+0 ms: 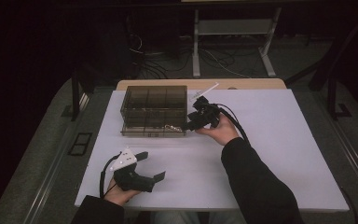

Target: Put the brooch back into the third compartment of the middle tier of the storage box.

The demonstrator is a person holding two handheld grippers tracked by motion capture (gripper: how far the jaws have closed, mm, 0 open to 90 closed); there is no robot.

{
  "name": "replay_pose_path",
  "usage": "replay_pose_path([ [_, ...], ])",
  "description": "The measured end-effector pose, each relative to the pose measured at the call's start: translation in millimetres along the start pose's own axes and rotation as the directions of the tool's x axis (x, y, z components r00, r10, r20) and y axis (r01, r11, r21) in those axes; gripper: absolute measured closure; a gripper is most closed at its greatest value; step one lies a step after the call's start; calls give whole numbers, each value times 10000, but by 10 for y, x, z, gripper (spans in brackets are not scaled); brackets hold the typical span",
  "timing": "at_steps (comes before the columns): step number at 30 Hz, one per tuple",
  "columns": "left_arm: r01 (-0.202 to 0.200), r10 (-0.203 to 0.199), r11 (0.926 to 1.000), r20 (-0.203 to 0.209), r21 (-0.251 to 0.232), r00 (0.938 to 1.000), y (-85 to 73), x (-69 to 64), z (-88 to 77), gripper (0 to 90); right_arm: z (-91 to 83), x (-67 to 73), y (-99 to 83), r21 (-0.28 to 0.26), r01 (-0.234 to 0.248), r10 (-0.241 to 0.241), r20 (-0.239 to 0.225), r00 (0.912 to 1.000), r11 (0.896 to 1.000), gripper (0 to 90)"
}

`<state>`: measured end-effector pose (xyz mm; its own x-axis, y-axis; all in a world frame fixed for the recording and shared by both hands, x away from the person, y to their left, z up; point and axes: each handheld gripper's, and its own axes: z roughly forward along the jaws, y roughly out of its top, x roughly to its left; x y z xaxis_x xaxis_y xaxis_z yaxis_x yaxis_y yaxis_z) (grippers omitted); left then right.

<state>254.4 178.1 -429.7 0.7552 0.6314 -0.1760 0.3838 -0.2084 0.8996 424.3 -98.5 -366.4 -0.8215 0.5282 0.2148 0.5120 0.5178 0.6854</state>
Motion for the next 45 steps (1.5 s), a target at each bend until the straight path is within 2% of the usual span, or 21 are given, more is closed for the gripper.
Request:
replay_pose_path([
  [3,23,-23,10000,-17,10,10000,-2,0,0,0,-73,-4,-37,-216,-94,95,4,10000,9997,195],
  [6,13,-13,10000,-9,10,10000,-2,1,0,0,-158,-19,-88,-626,-78,74,-71,9999,9980,165],
  [8,57,-57,10000,1,-31,10000,-2,-2,4,0,-209,-26,-122,-778,-312,304,-109,9995,9965,127],
  [10,15,-15,10000,0,2,10000,-2,1,3,0,-268,-34,-161,-815,-483,468,-200,9987,9955,113],
  [12,33,-33,10000,2,-1,10000,-3,0,4,0,-321,-49,-206,-881,-393,370,-273,9989,9953,104],
  [13,39,-39,10000,-1,1,10000,-3,0,4,0,-351,-55,-230,-894,-456,430,-317,9986,9950,86],
  [14,42,-42,10000,-5,-5,10000,-3,1,5,0,-375,-62,-256,-905,-537,509,-336,9981,9944,14],
  [15,40,-40,10000,-5,-3,10000,-3,1,5,0,-395,-70,-282,-860,-594,573,-265,9980,9945,4],
  [29,18,-18,10000,-14,41,10000,-6,-1,7,0,-781,-107,-711,-1258,-961,987,146,9950,9874,4],
  [37,32,-32,10000,-5,36,10000,-6,-9,11,0,-994,-43,-951,-1558,-1015,1074,299,9938,9826,4],
  [45,29,-29,10000,-20,45,10000,-6,-11,12,0,-1108,13,-1203,-1789,-1198,1299,461,9905,9765,4],
])
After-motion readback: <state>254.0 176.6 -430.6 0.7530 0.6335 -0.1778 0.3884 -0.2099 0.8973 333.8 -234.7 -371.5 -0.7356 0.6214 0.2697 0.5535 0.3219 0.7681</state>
